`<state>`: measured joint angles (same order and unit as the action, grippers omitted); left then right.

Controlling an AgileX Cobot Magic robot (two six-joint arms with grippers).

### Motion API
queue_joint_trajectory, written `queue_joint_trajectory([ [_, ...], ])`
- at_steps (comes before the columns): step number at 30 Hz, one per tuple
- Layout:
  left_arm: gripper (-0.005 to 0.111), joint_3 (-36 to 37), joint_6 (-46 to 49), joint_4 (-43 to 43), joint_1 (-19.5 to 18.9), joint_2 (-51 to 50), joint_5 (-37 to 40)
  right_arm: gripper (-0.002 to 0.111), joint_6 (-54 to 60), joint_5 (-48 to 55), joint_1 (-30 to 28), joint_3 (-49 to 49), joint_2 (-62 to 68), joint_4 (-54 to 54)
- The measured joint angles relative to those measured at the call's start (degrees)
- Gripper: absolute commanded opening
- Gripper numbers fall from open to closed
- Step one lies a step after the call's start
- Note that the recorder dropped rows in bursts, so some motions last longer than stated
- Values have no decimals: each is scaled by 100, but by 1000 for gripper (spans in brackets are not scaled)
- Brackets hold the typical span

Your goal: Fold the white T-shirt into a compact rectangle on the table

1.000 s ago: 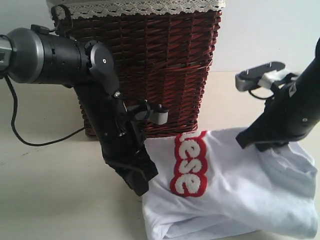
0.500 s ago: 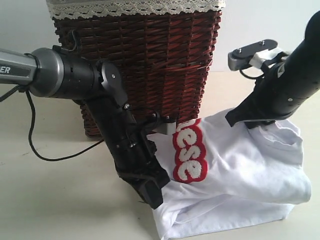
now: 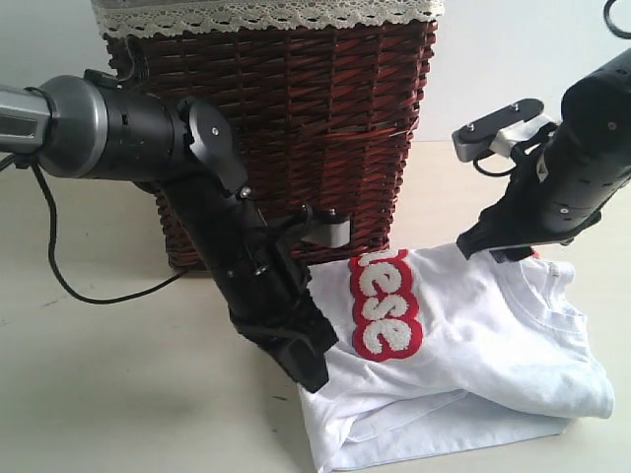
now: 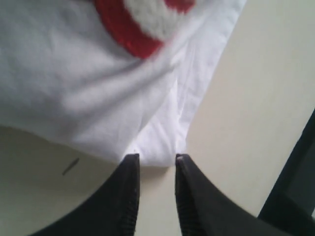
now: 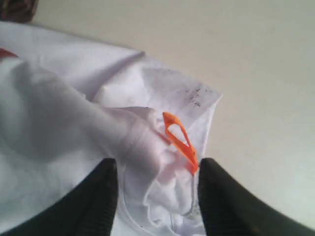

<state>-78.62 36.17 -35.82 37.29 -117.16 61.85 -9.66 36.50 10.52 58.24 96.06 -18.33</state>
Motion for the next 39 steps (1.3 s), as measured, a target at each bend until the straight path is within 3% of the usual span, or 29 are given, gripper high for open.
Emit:
queue_joint_trajectory([
  [4, 27, 0, 438, -917, 0, -38, -480, 10, 162, 0, 0, -43, -212, 484],
  [7, 27, 0, 742, -1456, 13, -168, -748, 0, 674, 13, 0, -229, -225, 1007],
  [13, 27, 0, 862, -1605, 35, -542, -1211, 0, 1379, -280, 12, -443, -147, 1833],
  [18, 27, 0, 811, -1507, 35, -873, -982, 0, 1765, -353, 12, -443, 259, 2309],
  [24, 27, -69, -151, -172, 24, -863, -180, 0, 1801, -547, 12, -457, 1021, 2504],
  [29, 26, -69, -427, 550, -233, -754, 282, 0, 2486, -583, 200, -457, 1189, 3430],
  [35, 4, -10, -496, 1106, -700, -371, 755, 0, 2686, -937, 1098, -457, 1218, 3574],
  [39, 3, -7, -506, 1105, -840, 127, 766, 0, 2615, -976, 1190, -457, 1149, 3476],
])
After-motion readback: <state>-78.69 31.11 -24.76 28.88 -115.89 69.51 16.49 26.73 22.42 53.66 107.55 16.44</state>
